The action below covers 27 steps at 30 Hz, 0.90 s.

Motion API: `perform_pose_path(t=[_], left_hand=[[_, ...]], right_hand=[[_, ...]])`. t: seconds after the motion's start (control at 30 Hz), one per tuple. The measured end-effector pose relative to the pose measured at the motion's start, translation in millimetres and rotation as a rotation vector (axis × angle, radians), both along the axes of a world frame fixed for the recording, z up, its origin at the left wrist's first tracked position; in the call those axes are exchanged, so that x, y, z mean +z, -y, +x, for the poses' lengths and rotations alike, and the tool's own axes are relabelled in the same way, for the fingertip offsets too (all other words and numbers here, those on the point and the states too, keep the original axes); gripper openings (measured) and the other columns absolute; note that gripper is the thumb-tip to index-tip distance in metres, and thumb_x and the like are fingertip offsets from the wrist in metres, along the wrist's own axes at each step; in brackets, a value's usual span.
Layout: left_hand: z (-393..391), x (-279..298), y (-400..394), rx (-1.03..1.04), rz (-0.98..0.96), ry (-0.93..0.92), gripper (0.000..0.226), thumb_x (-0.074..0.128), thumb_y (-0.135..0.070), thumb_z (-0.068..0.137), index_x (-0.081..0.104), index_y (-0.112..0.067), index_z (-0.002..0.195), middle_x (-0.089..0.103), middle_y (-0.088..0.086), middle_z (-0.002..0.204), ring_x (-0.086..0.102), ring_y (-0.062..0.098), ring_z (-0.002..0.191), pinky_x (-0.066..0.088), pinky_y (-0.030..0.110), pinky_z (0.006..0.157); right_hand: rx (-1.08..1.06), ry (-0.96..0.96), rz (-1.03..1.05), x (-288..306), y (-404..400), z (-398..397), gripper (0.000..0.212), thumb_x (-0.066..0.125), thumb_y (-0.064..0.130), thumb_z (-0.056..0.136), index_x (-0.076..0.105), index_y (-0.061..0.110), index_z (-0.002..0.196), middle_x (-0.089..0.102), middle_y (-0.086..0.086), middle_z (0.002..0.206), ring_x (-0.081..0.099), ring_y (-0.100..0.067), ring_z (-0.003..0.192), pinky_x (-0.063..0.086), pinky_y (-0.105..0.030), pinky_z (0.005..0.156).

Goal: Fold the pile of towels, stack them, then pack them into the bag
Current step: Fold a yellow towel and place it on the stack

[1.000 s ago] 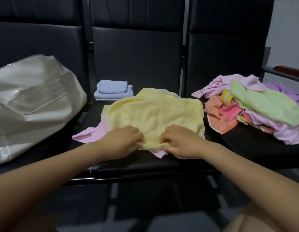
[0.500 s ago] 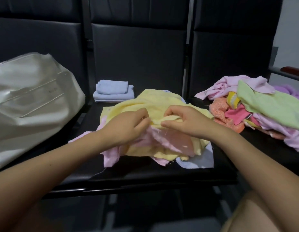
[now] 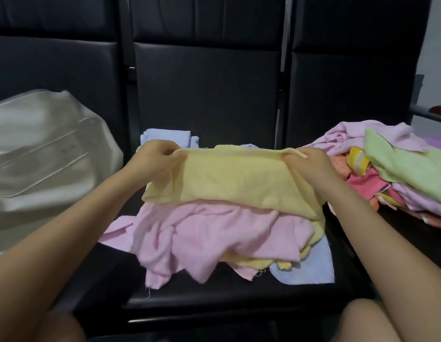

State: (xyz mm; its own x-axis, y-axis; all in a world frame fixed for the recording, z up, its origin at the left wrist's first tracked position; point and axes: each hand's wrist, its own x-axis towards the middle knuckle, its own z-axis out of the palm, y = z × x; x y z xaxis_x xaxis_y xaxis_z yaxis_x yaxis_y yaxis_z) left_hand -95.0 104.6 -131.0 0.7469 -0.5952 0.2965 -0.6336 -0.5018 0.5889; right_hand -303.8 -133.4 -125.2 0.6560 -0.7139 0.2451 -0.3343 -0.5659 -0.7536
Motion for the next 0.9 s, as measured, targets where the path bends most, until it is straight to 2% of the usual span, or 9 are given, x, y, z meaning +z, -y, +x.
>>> perform_pose_path(t=[0.13, 0.23, 0.3, 0.37, 0.47, 0.63, 0.7, 0.8, 0.9], left_hand=[[-7.4, -13.5, 7.9, 0.009, -0.132, -0.384, 0.021, 0.048, -0.036, 0.097, 0.065, -0.026, 0.092, 0.059, -0.004, 0.093, 0.053, 0.013, 0.088, 0.041, 0.029, 0.074], [-28.9, -20.5, 16.2, -0.120, -0.013, -0.252, 0.021, 0.046, -0.031, 0.100, 0.059, -0.023, 0.087, 0.055, -0.010, 0.077, 0.046, 0.004, 0.073, 0.035, 0.023, 0.065], [-35.8, -22.5, 19.2, -0.140, -0.050, -0.173, 0.026, 0.046, -0.027, 0.100, 0.051, -0.022, 0.075, 0.051, -0.011, 0.069, 0.044, 0.006, 0.068, 0.035, 0.023, 0.062], [-38.3, -21.4, 18.9, -0.090, -0.127, -0.118, 0.027, 0.047, -0.027, 0.099, 0.052, -0.013, 0.077, 0.053, -0.004, 0.069, 0.045, 0.011, 0.070, 0.037, 0.028, 0.065], [-45.7, -11.1, 14.9, -0.012, -0.281, -0.081, 0.030, 0.048, -0.030, 0.099, 0.056, -0.002, 0.093, 0.064, 0.014, 0.088, 0.050, 0.011, 0.077, 0.045, 0.034, 0.072], [-80.7, 6.1, 6.6, -0.069, -0.379, -0.021, 0.021, 0.046, -0.029, 0.100, 0.058, -0.013, 0.093, 0.059, -0.015, 0.079, 0.052, -0.013, 0.069, 0.038, 0.004, 0.060], [-94.7, 4.9, 3.9, -0.115, -0.331, -0.084, 0.022, 0.046, -0.027, 0.100, 0.059, -0.011, 0.093, 0.057, -0.011, 0.077, 0.049, -0.004, 0.069, 0.036, 0.006, 0.060], [-109.1, -9.1, -4.4, -0.200, -0.094, -0.181, 0.022, 0.044, -0.028, 0.100, 0.060, -0.018, 0.089, 0.058, -0.010, 0.085, 0.050, 0.004, 0.080, 0.037, 0.015, 0.072], [-118.8, -31.8, -13.0, -0.283, 0.187, -0.253, 0.022, 0.043, -0.031, 0.101, 0.056, -0.029, 0.082, 0.058, -0.009, 0.093, 0.053, 0.013, 0.097, 0.039, 0.030, 0.090]], right_hand=[[0.102, 0.009, 0.265, -8.1, -9.1, 15.7, 0.013, 0.061, 0.029, 0.093, 0.065, 0.019, 0.101, 0.061, 0.010, 0.082, 0.056, -0.003, 0.070, 0.044, -0.015, 0.058], [0.299, -0.056, 0.124, -4.8, -24.9, 16.0, 0.016, 0.063, 0.021, 0.090, 0.058, 0.036, 0.084, 0.064, 0.023, 0.083, 0.057, 0.008, 0.074, 0.042, -0.010, 0.061], [0.347, -0.068, -0.030, -2.7, -31.9, 14.4, 0.022, 0.061, 0.014, 0.088, 0.058, 0.031, 0.076, 0.061, 0.036, 0.075, 0.055, 0.014, 0.072, 0.039, -0.005, 0.058], [0.315, -0.040, -0.095, -3.1, -35.7, 12.1, 0.014, 0.059, 0.014, 0.087, 0.060, 0.024, 0.078, 0.062, 0.027, 0.073, 0.056, 0.008, 0.075, 0.039, -0.010, 0.060], [0.237, 0.159, 0.083, 0.2, -36.6, 3.9, 0.008, 0.059, 0.017, 0.090, 0.061, 0.021, 0.097, 0.062, 0.015, 0.084, 0.058, -0.003, 0.080, 0.043, -0.014, 0.062], [0.332, 0.254, 0.361, 5.4, -44.6, -24.2, 0.015, 0.061, 0.015, 0.093, 0.065, 0.028, 0.099, 0.071, 0.013, 0.085, 0.066, 0.004, 0.073, 0.049, -0.011, 0.060], [0.339, 0.114, 0.362, 0.4, -50.0, -35.1, 0.012, 0.062, 0.017, 0.092, 0.067, 0.029, 0.094, 0.073, 0.013, 0.082, 0.068, 0.000, 0.077, 0.051, -0.016, 0.062], [0.328, -0.105, 0.338, -6.9, -56.3, -52.6, 0.015, 0.066, 0.034, 0.088, 0.067, 0.029, 0.102, 0.071, 0.006, 0.103, 0.067, -0.010, 0.094, 0.054, -0.028, 0.081], [0.362, -0.262, 0.396, -18.1, -70.4, -69.4, 0.011, 0.060, 0.033, 0.094, 0.063, 0.029, 0.103, 0.066, 0.008, 0.103, 0.062, -0.002, 0.088, 0.050, -0.016, 0.072]])
